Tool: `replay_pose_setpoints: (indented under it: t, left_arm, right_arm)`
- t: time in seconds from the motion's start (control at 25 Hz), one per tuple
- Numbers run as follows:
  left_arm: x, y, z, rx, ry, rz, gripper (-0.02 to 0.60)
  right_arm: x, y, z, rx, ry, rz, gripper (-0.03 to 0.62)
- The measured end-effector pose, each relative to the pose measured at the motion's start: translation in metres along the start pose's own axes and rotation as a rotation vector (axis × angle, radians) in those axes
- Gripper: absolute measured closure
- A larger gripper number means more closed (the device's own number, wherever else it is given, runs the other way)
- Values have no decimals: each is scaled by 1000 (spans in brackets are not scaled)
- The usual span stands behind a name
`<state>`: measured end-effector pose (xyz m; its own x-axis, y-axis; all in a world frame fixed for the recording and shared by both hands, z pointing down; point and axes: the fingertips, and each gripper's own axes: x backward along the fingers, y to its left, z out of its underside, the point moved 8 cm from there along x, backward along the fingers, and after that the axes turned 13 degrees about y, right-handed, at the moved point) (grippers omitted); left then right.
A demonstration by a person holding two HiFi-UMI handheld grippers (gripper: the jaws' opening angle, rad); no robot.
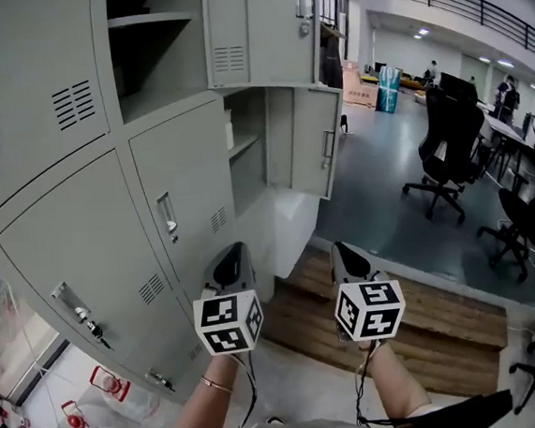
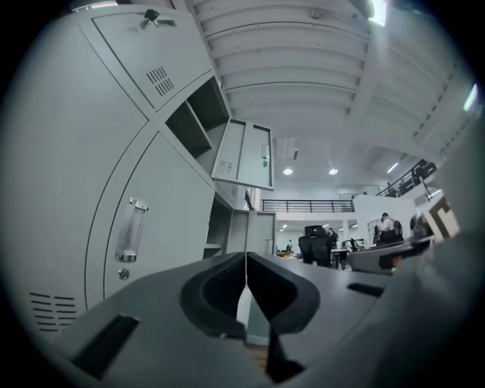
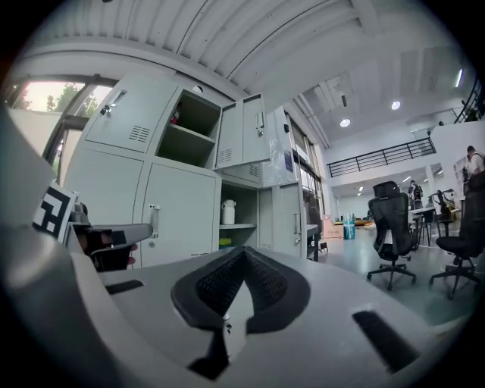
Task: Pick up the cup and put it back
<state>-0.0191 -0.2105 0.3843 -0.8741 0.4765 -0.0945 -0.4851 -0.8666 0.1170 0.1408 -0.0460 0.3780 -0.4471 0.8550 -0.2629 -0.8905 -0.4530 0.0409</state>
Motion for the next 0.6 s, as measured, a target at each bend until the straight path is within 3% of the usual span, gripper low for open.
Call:
replay_pose_setpoints:
  t: [0.36,0.6]
  left_arm:
    - [-59,51,6,-6,54,-111,571]
    - [-78,75,11,23,50,-210,571]
  right_arm:
    - [-110,-1,-9,-42,24,-113,602]
    - [-171,10,-22,3,36,-211,602]
